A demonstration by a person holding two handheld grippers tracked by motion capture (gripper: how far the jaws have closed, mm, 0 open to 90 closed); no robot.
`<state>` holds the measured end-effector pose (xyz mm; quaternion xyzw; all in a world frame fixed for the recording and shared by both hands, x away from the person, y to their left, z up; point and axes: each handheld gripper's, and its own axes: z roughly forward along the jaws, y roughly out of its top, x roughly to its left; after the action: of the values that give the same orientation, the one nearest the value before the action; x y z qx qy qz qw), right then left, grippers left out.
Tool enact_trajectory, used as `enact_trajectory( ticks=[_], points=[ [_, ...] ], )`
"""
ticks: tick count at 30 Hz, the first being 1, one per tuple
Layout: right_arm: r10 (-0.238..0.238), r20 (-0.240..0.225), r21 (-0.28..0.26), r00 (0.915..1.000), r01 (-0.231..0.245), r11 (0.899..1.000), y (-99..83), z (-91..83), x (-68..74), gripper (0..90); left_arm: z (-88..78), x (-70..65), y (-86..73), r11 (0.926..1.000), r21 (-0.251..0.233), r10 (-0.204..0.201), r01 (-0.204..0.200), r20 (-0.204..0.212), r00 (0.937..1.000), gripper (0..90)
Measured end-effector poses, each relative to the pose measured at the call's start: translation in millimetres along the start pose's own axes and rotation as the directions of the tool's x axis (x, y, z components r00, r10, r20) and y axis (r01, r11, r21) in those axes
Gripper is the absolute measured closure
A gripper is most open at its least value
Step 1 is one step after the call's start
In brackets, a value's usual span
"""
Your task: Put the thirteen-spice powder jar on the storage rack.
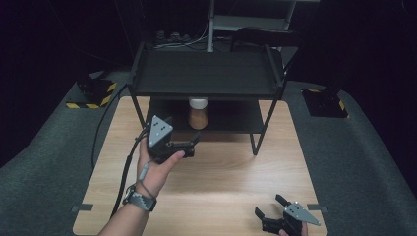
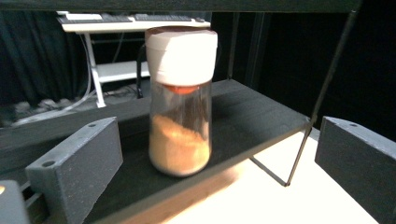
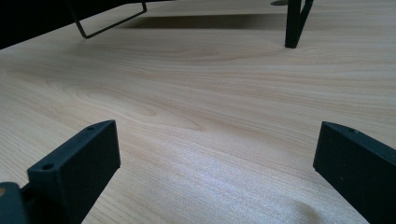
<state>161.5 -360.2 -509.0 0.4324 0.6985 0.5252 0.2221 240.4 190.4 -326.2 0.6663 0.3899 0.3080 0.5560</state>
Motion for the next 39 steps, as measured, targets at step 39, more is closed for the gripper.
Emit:
enact_trajectory(
  ticks=[39],
  points=[
    [0.006, 0.011, 0.009, 0.9999, -0.006, 1.0, 1.6, 1.3, 1.6, 0.1, -135.4, 28.3, -180.0, 0.9923, 0.104, -0.055, 0.066, -0.112, 0.9922, 0.7]
  ],
)
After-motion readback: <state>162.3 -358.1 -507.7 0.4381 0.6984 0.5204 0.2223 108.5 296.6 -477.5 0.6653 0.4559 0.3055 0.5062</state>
